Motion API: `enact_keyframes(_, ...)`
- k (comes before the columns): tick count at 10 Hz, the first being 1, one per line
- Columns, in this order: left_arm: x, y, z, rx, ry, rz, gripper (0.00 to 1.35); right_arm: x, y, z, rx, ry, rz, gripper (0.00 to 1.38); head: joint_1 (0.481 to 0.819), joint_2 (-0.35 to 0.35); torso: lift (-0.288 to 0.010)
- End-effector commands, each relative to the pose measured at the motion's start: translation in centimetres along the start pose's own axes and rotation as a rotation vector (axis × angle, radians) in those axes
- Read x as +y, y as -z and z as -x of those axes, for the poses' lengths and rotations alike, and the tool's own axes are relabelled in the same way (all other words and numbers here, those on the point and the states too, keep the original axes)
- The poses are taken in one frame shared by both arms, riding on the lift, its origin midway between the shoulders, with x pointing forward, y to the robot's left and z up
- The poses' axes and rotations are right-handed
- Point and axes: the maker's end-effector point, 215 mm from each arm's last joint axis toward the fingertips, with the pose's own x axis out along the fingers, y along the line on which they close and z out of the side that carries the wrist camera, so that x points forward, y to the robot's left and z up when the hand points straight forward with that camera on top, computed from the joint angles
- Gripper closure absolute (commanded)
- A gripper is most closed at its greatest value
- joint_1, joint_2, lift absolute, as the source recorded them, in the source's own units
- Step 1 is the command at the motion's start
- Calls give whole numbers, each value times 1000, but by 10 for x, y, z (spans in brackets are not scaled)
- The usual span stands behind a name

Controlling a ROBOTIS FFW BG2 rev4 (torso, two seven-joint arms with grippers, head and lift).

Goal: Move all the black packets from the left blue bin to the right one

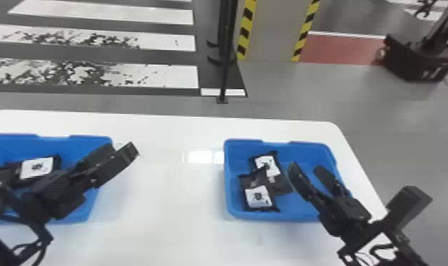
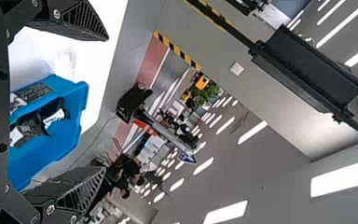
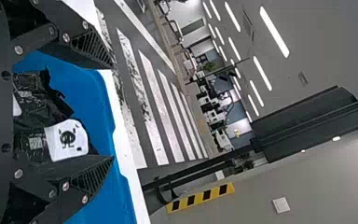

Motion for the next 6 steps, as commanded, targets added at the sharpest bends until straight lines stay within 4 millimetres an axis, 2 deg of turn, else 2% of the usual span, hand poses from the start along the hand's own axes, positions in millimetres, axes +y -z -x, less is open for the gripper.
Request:
enact_keyframes(1, 22, -12, 19, -5, -65, -32, 159, 6, -6, 15, -18, 1, 14, 107, 695, -132, -150)
enact_keyframes(2, 51, -22, 39, 20, -156, -73, 159, 15, -17, 28, -44, -1, 55, 107, 695, -112, -150)
enact_keyframes(3, 78, -21, 60, 73, -241, -71, 159, 24, -25, 41, -68, -2, 88, 107, 695, -78, -150)
enact_keyframes(4, 97, -24, 75, 122, -312, -81, 159, 30, -26, 54, -72, 4, 91, 107, 695, -29, -150)
enact_keyframes(6, 142, -41, 107, 196, -483, -114, 163, 47, 1, 65, -29, -12, 15, 108, 695, 34, -150)
